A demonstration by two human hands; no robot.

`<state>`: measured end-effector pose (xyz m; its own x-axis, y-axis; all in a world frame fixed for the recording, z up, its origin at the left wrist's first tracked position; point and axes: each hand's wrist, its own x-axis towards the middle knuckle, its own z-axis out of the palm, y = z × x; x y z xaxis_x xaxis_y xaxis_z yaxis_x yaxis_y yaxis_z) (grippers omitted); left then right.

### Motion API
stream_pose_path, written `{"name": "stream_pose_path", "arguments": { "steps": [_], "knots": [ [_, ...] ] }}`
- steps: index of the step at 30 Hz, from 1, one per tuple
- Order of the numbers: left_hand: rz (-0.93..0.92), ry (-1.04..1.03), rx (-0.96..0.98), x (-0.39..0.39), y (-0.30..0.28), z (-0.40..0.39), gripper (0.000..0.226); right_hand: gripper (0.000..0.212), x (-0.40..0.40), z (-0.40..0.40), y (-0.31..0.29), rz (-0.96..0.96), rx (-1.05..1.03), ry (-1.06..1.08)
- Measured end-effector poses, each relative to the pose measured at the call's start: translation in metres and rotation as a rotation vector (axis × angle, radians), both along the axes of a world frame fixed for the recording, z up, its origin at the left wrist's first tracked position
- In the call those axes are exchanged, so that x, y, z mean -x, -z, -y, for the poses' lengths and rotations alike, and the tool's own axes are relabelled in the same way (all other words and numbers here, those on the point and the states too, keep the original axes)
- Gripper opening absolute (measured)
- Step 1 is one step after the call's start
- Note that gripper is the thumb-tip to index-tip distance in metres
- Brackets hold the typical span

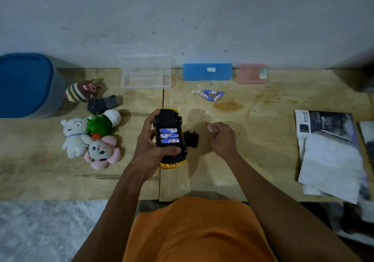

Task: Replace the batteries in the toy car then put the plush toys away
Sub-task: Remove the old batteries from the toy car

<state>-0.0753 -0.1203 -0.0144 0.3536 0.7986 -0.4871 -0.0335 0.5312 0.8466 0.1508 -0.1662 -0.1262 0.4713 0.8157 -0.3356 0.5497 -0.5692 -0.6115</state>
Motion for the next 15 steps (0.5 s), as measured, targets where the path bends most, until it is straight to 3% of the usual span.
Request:
{"name": "stream_pose_path", "arguments": {
  "steps": [3,15],
  "knots": [
    [-0.014,0.015,-0.018,-0.008,0.000,0.006,0.117,0.013,0.002,0.002,0.006,-0.011,-0.007,0.104],
    [-0.008,0.025,-0.028,-0.021,-0.004,0.015,0.112,0.027,-0.001,0.003,-0.009,-0.027,0.033,0.036]
  ]
}}
